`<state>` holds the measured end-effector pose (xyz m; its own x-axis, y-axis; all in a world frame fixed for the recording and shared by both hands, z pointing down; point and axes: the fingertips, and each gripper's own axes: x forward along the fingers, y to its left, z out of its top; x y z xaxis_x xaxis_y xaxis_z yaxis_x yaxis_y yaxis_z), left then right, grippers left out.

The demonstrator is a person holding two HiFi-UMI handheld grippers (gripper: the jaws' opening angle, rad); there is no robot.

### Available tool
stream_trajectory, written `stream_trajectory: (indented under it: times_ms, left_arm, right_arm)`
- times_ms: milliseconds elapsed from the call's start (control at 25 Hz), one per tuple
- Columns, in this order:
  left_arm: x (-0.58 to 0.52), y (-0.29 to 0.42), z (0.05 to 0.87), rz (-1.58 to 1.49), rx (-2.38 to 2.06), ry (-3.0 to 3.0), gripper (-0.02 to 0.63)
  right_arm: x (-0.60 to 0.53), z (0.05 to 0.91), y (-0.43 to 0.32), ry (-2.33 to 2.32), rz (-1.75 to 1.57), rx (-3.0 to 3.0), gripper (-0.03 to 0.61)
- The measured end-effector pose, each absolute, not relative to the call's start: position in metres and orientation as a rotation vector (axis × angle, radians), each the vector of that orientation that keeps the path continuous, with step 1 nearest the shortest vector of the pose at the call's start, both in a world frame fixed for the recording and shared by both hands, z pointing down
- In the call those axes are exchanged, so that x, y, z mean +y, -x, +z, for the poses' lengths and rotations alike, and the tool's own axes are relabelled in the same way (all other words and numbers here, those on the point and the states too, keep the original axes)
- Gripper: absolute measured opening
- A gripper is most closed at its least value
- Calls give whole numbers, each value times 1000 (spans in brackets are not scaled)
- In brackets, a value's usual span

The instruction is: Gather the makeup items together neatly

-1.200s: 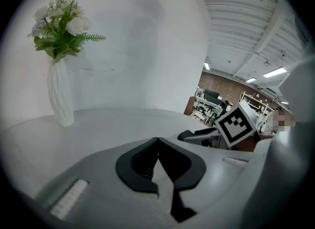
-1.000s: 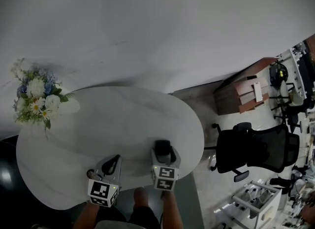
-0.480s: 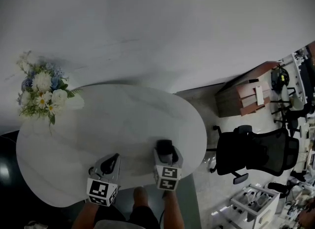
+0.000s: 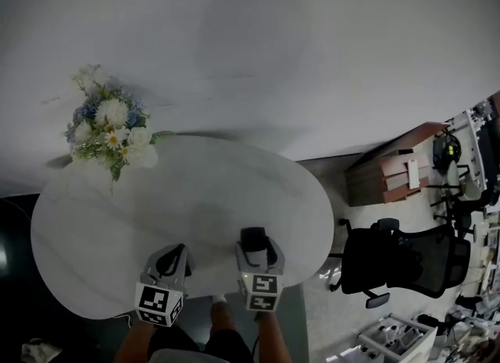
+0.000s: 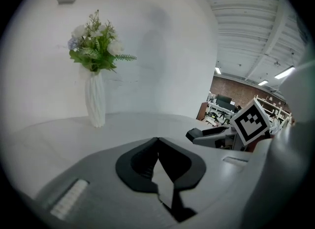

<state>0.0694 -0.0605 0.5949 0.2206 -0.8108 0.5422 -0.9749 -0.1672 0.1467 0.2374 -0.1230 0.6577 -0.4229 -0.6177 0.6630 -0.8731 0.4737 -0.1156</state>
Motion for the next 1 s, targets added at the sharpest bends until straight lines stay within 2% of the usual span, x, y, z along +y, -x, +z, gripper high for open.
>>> stream_trajectory:
  times_ms: [440,1000]
  left_arm:
    - [-21,-20,586,429,-1763,-1945,11]
    - [21,8,606,432,-1790,-1861,11]
  right_arm:
    - [-75,656,-168,-1016,556,-2255,324]
    - [-32,691,-143,-903,561,-2216,324]
